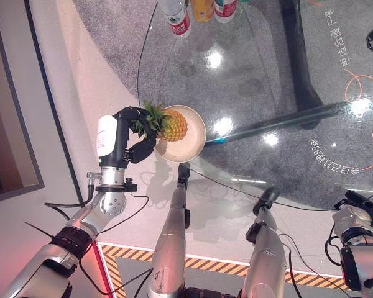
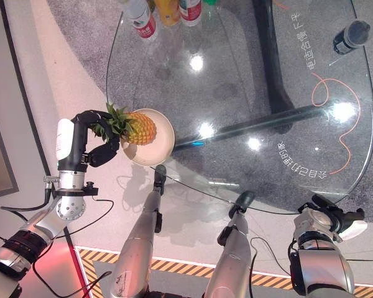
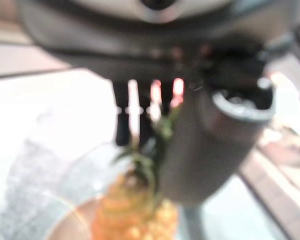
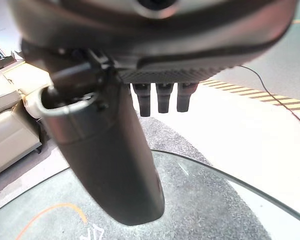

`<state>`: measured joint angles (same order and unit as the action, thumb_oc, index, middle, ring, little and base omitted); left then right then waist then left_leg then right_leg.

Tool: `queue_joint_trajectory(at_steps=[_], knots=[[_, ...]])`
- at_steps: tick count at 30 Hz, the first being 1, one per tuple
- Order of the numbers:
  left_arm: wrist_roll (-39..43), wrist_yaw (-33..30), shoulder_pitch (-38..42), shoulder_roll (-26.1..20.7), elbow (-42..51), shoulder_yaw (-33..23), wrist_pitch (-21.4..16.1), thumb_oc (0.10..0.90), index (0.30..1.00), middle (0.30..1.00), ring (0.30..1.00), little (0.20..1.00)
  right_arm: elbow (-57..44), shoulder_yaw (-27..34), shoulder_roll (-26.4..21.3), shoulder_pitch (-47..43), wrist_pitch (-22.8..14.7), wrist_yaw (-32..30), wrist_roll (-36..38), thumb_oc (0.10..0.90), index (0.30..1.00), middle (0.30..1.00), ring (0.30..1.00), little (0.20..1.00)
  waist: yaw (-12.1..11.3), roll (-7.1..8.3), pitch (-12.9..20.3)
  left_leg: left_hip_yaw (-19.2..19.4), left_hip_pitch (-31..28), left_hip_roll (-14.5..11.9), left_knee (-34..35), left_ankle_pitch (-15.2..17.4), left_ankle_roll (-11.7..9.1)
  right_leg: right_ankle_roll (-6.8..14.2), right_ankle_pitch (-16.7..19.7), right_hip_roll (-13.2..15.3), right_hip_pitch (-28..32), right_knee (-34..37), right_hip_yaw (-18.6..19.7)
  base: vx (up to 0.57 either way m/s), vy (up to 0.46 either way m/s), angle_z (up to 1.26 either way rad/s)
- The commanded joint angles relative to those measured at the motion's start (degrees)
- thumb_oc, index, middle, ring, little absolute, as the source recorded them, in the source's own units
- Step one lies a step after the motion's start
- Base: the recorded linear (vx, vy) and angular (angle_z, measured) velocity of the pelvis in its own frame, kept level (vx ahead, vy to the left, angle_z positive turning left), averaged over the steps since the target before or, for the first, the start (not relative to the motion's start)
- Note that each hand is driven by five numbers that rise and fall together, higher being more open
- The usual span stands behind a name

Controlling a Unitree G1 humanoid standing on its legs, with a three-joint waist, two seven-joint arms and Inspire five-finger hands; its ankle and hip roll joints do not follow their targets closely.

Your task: Pick up the fruit to the plate

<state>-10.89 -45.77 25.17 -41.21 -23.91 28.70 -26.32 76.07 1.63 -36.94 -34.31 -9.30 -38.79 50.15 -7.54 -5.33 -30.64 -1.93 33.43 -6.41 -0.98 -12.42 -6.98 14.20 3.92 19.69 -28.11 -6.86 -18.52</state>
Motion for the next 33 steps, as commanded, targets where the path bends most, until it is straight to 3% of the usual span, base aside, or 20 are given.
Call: queue_joint_trajectory(at_steps=[1, 2, 3, 4, 33], knots=[[0.24, -2.83, 5.64, -0.76, -0.13, -0.86, -2.95, 0.460, 0.608, 0.608, 0.608, 0.560, 3.45, -1.90, -6.45, 0.74, -1.59, -1.37, 0.99, 0.800, 0.900, 0.900, 0.900, 0.900, -0.11, 1.08, 0.84, 2.07, -1.06, -2.26, -0.67, 3.69, -0.61, -1.44, 2.21, -2.43, -5.42, -5.32, 1.17, 0.00, 0.000, 0.00], [0.32, -2.86, 5.56, -0.81, -0.06, -0.75, -3.05, 0.602, 0.731, 0.731, 0.731, 0.702, 3.46, -1.94, -6.46, 0.72, -1.60, -1.43, 1.01, 0.800, 0.900, 0.900, 0.900, 0.900, -0.14, 1.05, 0.84, 2.06, -1.07, -2.25, -0.67, 3.67, -0.60, -1.45, 2.24, -2.43, -5.39, -5.29, 1.19, 0.00, 0.000, 0.00], [0.39, -2.89, 5.53, -0.84, -0.05, -0.73, -3.12, 0.602, 0.731, 0.731, 0.731, 0.702, 3.45, -2.00, -6.48, 0.68, -1.58, -1.47, 1.05, 0.800, 0.900, 0.900, 0.900, 0.900, -0.14, 1.04, 0.84, 2.06, -1.08, -2.25, -0.65, 3.66, -0.60, -1.44, 2.27, -2.42, -5.37, -5.26, 1.18, 0.00, 0.000, 0.00], [0.41, -2.67, 5.46, -0.78, -0.01, -0.53, -3.06, 0.800, 0.900, 0.900, 0.900, 0.900, 3.52, -2.04, -6.46, 0.71, -1.62, -1.43, 1.17, 0.800, 0.900, 0.900, 0.900, 0.900, -0.15, 1.04, 0.84, 2.03, -1.05, -2.31, -0.65, 3.67, -0.61, -1.44, 2.27, -2.41, -5.33, -5.19, 1.16, 0.00, 0.000, 0.00], [0.55, -1.80, 5.47, -0.61, -0.34, 1.15, -2.75, 0.800, 0.900, 0.900, 0.900, 0.900, 4.06, -2.26, -7.14, -0.41, -1.57, -1.57, 0.86, 0.800, 0.900, 0.900, 0.900, 0.900, -0.26, 0.73, 0.84, 1.55, -1.96, -1.83, -0.52, 3.89, -0.49, -1.33, 2.53, -2.59, -4.33, -4.45, 1.15, 0.00, 0.000, 0.00]])
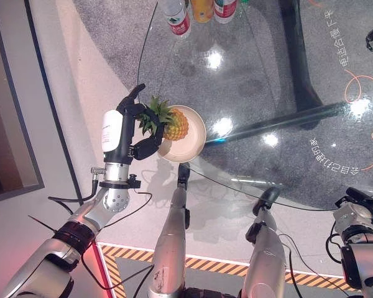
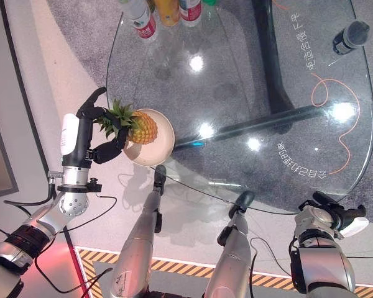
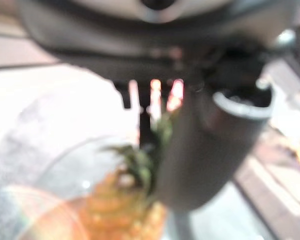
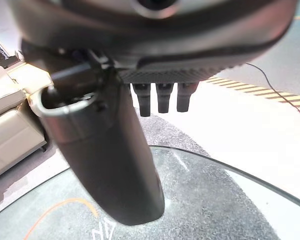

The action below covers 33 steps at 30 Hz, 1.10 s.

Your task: Pick up the fruit to the plate

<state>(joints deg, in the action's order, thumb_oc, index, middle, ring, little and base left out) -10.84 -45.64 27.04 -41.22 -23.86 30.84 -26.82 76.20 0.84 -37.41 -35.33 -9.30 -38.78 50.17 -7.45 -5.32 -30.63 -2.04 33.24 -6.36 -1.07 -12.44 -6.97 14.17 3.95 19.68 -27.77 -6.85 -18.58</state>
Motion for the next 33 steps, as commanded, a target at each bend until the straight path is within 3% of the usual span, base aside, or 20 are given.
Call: queue_joint_trajectory(at_steps=[1, 33], knots=[[0.58, -1.72, 3.62, -0.76, -0.45, -0.94, -2.31, 0.800, 0.900, 0.900, 0.900, 0.900, 3.96, -1.54, -6.63, 0.56, -1.56, -1.64, 0.84, 0.800, 0.900, 0.900, 0.900, 0.900, -0.40, 0.70, 0.84, 1.64, -1.82, -1.88, -0.43, 3.93, -0.49, -1.27, 2.51, -2.53, -4.65, -4.49, 1.23, 0.00, 0.000, 0.00], [0.98, 0.06, 0.50, -2.33, 2.25, -0.20, -2.19, 0.800, 0.900, 0.900, 0.900, 0.900, 4.08, -1.03, -8.31, 1.28, -1.25, -1.52, 0.71, 0.800, 0.900, 0.900, 0.900, 0.900, -1.46, -0.33, 0.84, 1.73, -2.65, -1.64, -0.41, 4.16, -0.32, -1.05, 1.90, -1.21, -4.02, -5.72, 0.25, 0.00, 0.000, 0.00]])
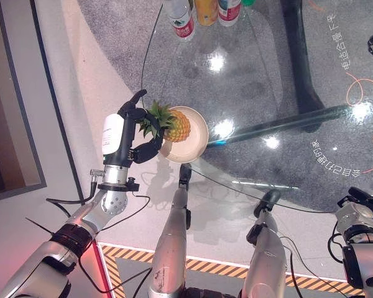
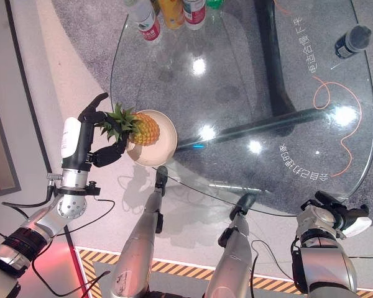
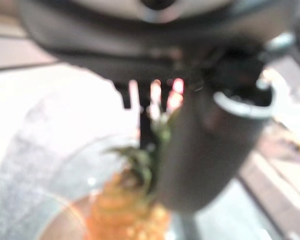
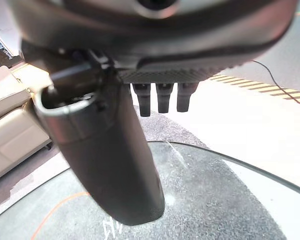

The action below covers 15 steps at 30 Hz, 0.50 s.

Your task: Pick up the fruit to the plate

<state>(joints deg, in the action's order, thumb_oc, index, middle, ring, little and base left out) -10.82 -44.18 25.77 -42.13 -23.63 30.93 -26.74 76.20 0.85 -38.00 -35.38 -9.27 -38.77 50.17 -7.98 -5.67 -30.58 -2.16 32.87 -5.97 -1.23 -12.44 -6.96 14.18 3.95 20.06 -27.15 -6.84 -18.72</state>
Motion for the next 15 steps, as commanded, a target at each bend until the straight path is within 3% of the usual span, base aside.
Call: queue_joint_trajectory(at_steps=[1, 15], knots=[[0.80, -1.53, 1.79, -1.43, 2.04, -0.21, -2.21, 0.800, 0.900, 0.900, 0.900, 0.900, 4.06, -1.04, -7.79, 1.28, -1.15, -1.51, 0.67, 0.800, 0.900, 0.900, 0.900, 0.900, -0.95, 0.07, 0.78, 1.82, -2.31, -2.02, -0.19, 4.16, -0.31, -1.06, 1.88, -1.58, -4.67, -5.82, 0.37, 0.00, 0.000, 0.00], [0.53, -2.19, 1.64, -1.22, 1.68, -0.07, -3.36, 0.800, 0.900, 0.900, 0.900, 0.900, 3.93, -1.22, -7.73, 1.14, -0.99, -1.53, 0.30, 0.800, 0.900, 0.900, 0.900, 0.900, -0.79, -0.02, 0.78, 1.90, -2.15, -1.95, -0.31, 4.25, -0.26, -0.93, 2.10, -1.41, -5.12, -5.78, 0.79, 0.00, 0.000, 0.00]])
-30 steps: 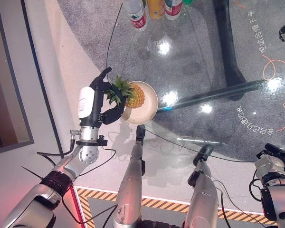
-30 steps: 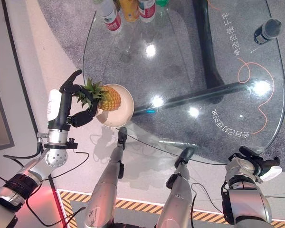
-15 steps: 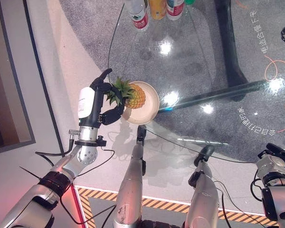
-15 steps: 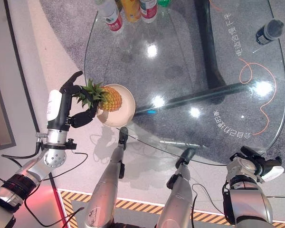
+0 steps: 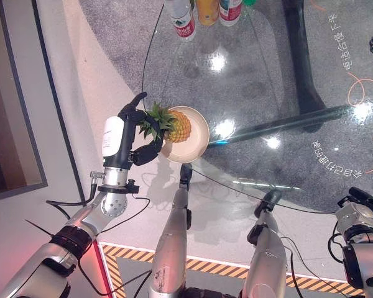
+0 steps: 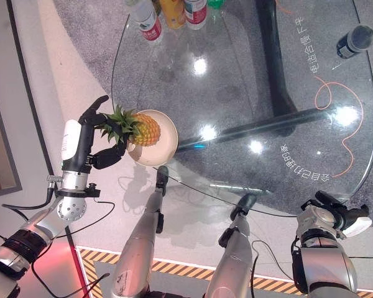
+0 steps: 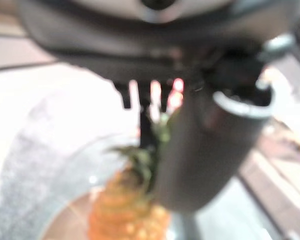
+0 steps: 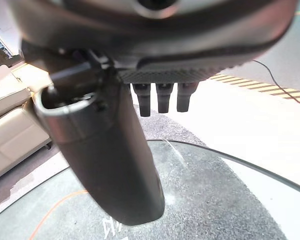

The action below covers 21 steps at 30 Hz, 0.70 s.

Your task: Pick up the fruit to the plate

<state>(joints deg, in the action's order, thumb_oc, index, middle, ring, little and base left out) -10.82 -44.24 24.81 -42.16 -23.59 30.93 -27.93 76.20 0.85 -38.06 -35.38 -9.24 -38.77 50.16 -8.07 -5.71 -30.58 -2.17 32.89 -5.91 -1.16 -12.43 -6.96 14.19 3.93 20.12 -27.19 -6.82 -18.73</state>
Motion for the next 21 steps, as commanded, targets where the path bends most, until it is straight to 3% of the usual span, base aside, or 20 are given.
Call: queue_joint_trajectory(at_steps=[1, 21], knots=[[0.64, -2.26, 2.59, -1.19, 1.81, 0.04, -2.02, 0.800, 0.900, 0.900, 0.900, 0.900, 3.94, -1.23, -7.58, 1.19, -1.13, -1.63, 0.28, 0.800, 0.900, 0.900, 0.900, 0.900, -0.70, -0.03, 0.78, 1.92, -2.22, -1.99, -0.36, 4.24, -0.25, -0.95, 2.12, -1.48, -5.03, -5.79, 0.83, 0.00, 0.000, 0.00], [0.40, -2.41, 3.15, -1.15, 1.85, -0.31, -3.35, 0.800, 0.900, 0.900, 0.900, 0.900, 4.24, -1.17, -7.43, 1.33, -0.64, -1.15, 0.63, 0.800, 0.900, 0.900, 0.900, 0.900, -0.87, 0.66, 0.78, 1.44, -3.28, -1.93, -1.13, 4.88, -0.11, -1.27, 1.39, -1.85, -4.09, -6.74, 0.86, 0.00, -0.003, 0.00]])
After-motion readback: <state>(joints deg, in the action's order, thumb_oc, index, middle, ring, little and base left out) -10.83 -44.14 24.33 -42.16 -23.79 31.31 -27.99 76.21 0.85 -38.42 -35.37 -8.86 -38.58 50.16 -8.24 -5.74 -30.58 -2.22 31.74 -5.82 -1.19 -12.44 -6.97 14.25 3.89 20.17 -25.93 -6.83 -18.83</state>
